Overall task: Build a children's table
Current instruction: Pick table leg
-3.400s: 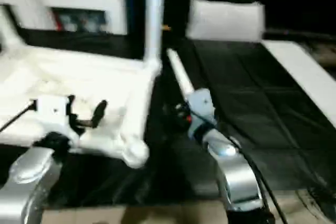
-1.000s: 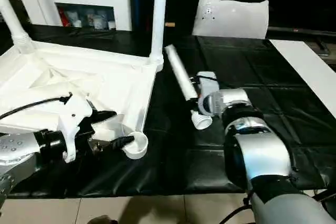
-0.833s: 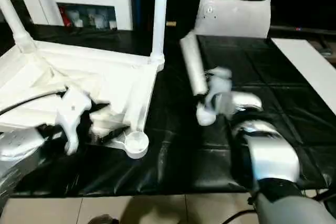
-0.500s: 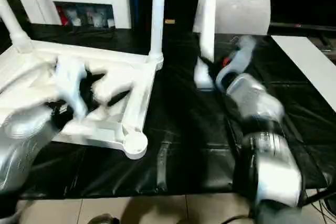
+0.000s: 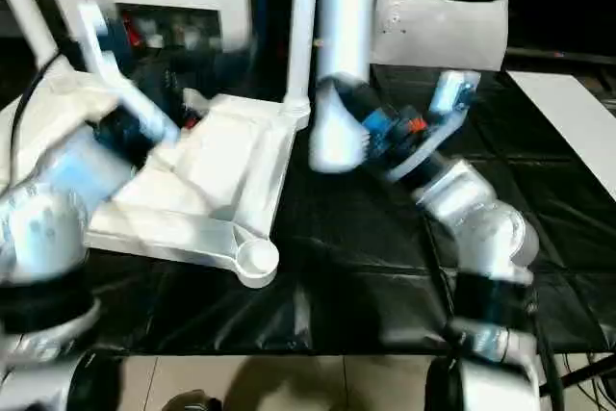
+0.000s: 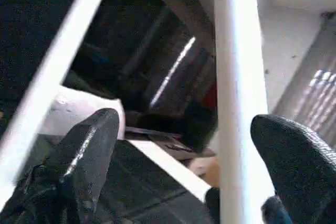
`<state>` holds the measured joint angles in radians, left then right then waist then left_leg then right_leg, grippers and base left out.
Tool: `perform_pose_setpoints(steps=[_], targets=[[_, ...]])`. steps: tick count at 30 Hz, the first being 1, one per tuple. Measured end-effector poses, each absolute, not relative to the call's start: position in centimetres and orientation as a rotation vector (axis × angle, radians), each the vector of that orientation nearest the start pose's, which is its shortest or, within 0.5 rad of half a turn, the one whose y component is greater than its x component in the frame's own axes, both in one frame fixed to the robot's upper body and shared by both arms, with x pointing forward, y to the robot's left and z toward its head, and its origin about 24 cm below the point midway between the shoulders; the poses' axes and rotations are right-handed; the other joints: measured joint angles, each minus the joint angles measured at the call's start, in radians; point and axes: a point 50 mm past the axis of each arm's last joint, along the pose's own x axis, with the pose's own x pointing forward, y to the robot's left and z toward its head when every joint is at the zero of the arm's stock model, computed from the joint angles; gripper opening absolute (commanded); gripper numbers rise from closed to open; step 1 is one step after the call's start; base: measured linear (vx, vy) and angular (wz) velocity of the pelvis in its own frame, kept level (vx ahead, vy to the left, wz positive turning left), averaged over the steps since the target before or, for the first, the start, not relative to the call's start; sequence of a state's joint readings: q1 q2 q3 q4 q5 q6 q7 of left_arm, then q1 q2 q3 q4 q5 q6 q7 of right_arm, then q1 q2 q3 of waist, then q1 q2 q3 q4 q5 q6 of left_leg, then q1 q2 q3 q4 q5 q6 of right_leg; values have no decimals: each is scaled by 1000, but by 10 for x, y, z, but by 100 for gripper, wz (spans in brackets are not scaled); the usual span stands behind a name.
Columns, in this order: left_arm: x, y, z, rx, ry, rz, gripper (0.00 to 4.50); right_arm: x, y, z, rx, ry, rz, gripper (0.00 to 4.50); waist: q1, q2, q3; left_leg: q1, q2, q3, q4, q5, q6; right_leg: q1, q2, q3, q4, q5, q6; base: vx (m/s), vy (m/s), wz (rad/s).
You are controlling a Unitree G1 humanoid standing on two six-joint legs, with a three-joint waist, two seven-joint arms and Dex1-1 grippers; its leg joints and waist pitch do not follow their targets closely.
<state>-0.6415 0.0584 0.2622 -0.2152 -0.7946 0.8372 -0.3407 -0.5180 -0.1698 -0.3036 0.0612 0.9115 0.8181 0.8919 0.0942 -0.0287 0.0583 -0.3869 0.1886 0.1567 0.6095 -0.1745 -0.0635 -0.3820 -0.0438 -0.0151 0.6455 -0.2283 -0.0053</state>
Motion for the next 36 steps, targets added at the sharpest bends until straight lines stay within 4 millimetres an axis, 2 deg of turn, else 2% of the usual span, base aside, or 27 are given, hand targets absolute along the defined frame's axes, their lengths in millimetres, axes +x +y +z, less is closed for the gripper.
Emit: perform_pose_setpoints(steps=[9, 17, 18, 23, 25, 29, 31, 36], targets=[[305, 98, 226, -645, -127, -931, 450, 290, -134, 157, 806, -34, 1265, 188, 0, -2, 1, 0, 0, 0, -4, 1, -2, -1, 0, 0, -2, -1, 1, 0, 0, 0], [301, 91, 219, -581, -85, -999, 450, 283, -123, 151, 717, 35, 1297, 188, -1, -1, 1, 0, 0, 0, -8, 2, -3, -1, 0, -1, -6, -1, 2, 0, 0, 0], [300, 90, 216, -580, -77, -1011, 420, 283, -122, 149, 707, 43, 1296, 188, -2, -1, 1, 0, 0, 0, -9, 2, -3, -1, 1, -1, -7, -1, 2, 0, 0, 0], [291, 87, 207, -511, -82, -1073, 400, 282, -119, 144, 675, 61, 1288, 188, -3, -1, 1, -1, 0, 0, -10, 2, -3, -1, 1, -1, -9, 0, 2, 0, 0, 0], [290, 90, 208, -437, -130, -1056, 375, 283, -117, 144, 654, 59, 1282, 188, -4, -1, 1, -1, 0, 0, -10, 2, -3, -1, 1, -1, -9, 0, 2, 0, 0, 0], [291, 95, 204, -346, -160, -1022, 374, 283, -116, 141, 608, 74, 1268, 188, -4, -1, 1, -1, 0, 0, -10, 2, -3, -1, 1, -1, -9, 0, 2, 0, 0, 0], [291, 97, 202, -331, -161, -1007, 347, 282, -115, 139, 593, 83, 1274, 188, -4, -1, 1, -1, 0, 1, -10, 2, -3, -1, 1, -1, -9, 0, 2, 0, 0, 0], [294, 96, 200, -279, -182, -986, 313, 282, -113, 137, 569, 86, 1284, 188, -5, -1, 1, 0, 0, 1, -10, 2, -3, -1, 1, -1, -9, 0, 2, 0, 0, 0]])
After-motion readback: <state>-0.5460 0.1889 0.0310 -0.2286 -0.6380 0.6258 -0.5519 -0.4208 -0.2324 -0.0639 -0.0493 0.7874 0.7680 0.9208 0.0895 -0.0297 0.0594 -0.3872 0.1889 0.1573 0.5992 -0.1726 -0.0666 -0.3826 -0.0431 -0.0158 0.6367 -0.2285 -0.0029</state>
